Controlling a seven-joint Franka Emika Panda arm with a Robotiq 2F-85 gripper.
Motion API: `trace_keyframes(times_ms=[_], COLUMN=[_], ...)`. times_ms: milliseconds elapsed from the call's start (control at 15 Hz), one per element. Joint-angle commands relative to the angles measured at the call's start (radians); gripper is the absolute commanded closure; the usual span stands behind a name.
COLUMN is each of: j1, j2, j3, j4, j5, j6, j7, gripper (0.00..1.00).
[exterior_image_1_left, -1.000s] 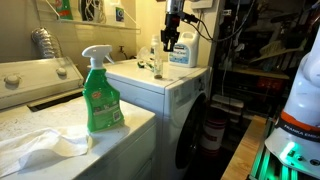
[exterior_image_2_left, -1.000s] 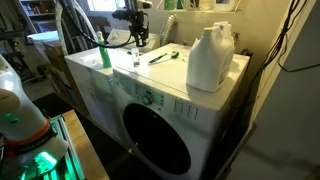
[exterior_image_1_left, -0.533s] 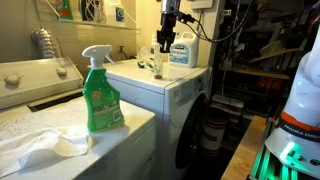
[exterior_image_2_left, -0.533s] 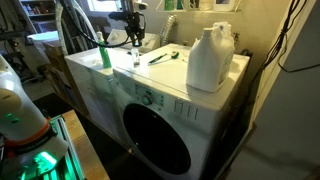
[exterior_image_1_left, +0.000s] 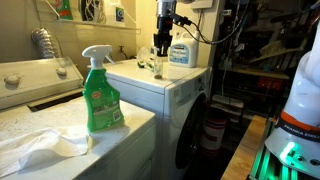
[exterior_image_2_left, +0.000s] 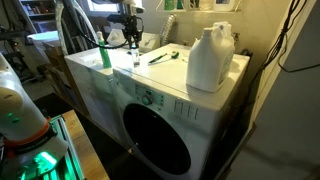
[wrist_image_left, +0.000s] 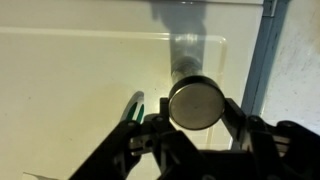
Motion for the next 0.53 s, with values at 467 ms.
trace_keyframes(times_ms=[467], j1=[0.013], j2=[0.033], j3=[0.003], j4=[0.002], j5=[-0.025], j6=[0.045], j7=[0.007], gripper=[0.7])
